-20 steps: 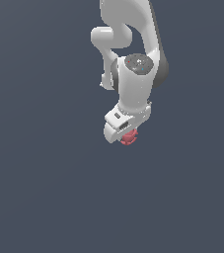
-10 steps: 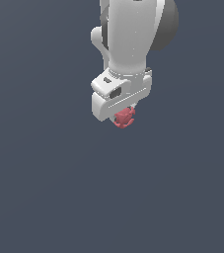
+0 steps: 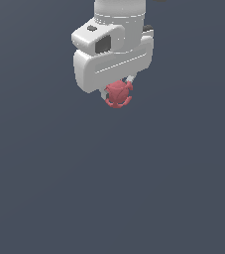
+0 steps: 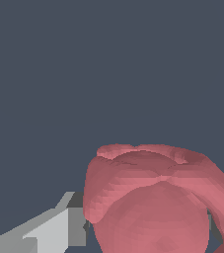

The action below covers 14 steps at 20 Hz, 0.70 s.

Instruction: Pick up the object and move it to a goal position.

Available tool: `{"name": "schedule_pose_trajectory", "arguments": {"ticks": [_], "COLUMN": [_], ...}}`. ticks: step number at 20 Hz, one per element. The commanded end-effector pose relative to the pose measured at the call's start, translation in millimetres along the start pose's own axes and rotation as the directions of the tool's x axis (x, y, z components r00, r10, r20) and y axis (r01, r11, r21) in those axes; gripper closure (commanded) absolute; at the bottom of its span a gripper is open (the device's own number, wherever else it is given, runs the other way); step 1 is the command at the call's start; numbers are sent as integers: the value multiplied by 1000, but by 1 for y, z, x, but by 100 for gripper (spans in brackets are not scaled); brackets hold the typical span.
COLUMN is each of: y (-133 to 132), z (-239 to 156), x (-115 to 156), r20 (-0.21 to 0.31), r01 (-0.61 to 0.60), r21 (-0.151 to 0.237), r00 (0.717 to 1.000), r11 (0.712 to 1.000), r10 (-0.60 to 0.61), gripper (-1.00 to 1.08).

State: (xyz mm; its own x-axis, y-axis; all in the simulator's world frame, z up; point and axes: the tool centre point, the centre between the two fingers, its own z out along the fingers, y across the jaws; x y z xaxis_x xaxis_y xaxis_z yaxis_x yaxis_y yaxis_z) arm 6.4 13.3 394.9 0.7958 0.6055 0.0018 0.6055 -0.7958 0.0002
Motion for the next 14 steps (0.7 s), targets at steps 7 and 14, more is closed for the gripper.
{"name": "schedule_pose_trajectory", "arguments": {"ticks": [7,14], "y": [10,13], "z": [-41,-49], "x": [-3,-3], "r20": [2,2], "r01": [0,0], "r21": [0,0], "r00": [1000,1000], "r11": [1000,1000], "r10": [0,0], "gripper": [108,108]}}
